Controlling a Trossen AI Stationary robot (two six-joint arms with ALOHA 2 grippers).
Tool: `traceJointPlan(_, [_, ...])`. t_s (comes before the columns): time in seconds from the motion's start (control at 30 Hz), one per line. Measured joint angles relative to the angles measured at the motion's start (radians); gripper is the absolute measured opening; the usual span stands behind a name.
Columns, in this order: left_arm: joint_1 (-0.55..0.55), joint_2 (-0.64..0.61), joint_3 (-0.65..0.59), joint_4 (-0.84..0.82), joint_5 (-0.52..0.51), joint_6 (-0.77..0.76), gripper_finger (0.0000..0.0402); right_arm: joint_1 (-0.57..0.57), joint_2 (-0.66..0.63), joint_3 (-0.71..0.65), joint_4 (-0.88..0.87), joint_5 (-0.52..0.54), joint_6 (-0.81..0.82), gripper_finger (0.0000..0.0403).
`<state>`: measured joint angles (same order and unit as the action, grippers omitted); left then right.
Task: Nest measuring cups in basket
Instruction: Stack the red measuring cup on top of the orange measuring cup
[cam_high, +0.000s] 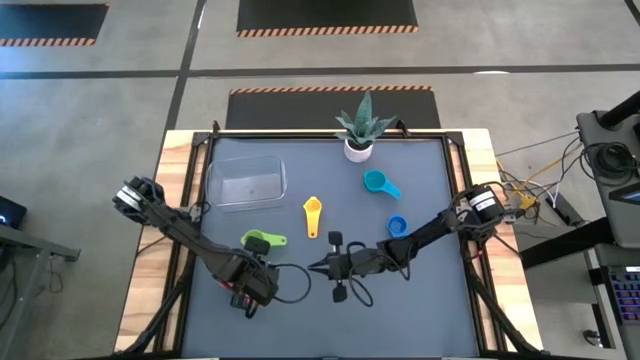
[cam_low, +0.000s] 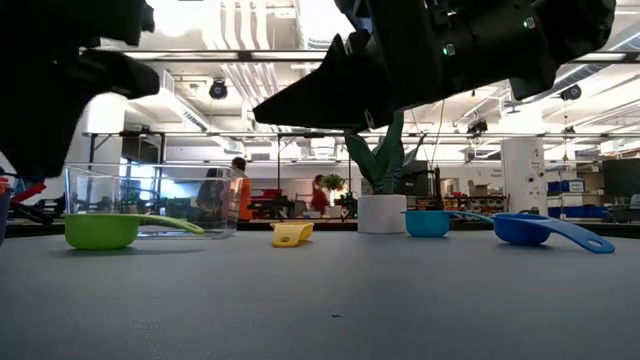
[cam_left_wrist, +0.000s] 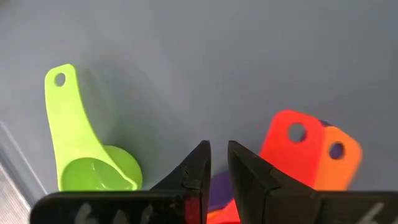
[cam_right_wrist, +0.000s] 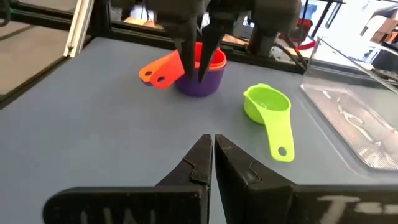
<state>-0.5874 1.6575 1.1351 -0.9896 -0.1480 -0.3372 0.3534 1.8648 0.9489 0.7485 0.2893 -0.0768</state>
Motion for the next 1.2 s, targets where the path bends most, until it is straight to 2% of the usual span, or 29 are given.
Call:
traceJointPlan(0.13, [-0.001,0.015,0.004,-0.027,-0.002,0.015,0.0033,0.000,0.000,-0.001,-0.003,0.006,0.000,0.0008])
traceJointPlan(0.23, [-0.001,0.013,0.013,-0.028,-0.002,0.026,0.0007,0.000,0.000,0.006,-0.002,0.010,-0.002,0.0008])
traceJointPlan(0.33, [-0.004,0.012,0.015,-0.030,-0.002,0.037,0.0002,0.000,0.000,0.010,-0.003,0.010,-0.004,0.0008])
traceJointPlan(0.67, [-0.024,0.011,0.014,-0.023,0.002,0.040,0.0000,0.000,0.000,0.007,-0.008,0.026,-0.002,0.0008])
traceJointPlan(1.2, [-0.087,0.010,0.016,-0.038,0.113,0.004,0.0000,0.000,0.000,0.007,-0.010,0.027,0.005,0.0008])
